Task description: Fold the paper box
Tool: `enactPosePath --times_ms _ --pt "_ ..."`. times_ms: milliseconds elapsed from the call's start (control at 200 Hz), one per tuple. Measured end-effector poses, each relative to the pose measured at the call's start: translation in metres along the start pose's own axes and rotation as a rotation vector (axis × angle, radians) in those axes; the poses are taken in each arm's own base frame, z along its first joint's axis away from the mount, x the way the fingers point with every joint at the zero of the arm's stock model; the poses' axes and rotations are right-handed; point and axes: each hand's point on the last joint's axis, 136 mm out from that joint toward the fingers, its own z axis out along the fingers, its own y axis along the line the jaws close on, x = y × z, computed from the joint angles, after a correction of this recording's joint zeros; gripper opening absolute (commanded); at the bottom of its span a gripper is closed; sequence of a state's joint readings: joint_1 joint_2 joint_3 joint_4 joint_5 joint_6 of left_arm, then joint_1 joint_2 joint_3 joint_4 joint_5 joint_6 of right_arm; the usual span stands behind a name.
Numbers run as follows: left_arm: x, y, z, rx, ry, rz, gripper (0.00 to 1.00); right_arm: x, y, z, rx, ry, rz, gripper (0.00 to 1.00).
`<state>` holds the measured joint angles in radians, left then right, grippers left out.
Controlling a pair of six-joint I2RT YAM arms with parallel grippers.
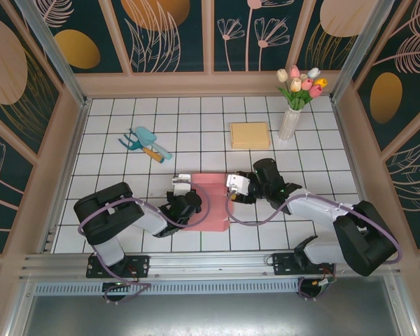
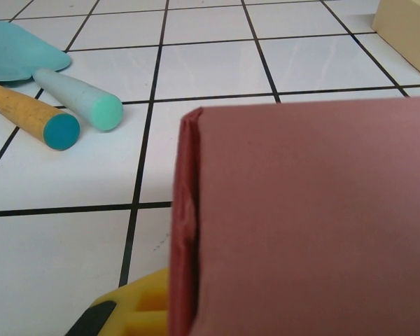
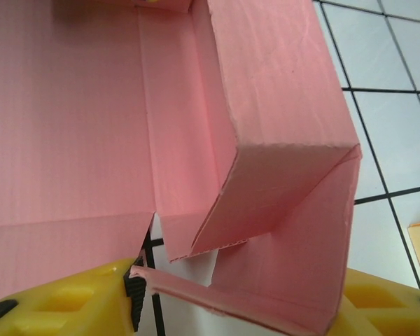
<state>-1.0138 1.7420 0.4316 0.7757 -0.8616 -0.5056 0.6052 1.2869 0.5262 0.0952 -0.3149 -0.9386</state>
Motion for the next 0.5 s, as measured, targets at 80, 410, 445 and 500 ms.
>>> enactPosePath --times_ms 80,410,445,500 --pt "-0.001 -0.001 0.0 0.003 -0.004 -0.005 0.01 -0.001 -0.003 -0.003 -0.019 0.033 -0.018 0.61" --pt "0.001 -0.004 0.0 0.016 0.004 -0.002 0.01 -0.002 -0.025 -0.035 -0.009 0.137 -0.078 0.67" --pt "0.001 -0.005 0.001 0.017 0.004 -0.002 0.01 0.0 -0.025 -0.037 -0.011 0.15 -0.078 0.67" --pt "0.0 -0.005 0.001 0.017 0.004 -0.003 0.01 0.008 -0.026 -0.039 -0.014 0.175 -0.073 0.67"
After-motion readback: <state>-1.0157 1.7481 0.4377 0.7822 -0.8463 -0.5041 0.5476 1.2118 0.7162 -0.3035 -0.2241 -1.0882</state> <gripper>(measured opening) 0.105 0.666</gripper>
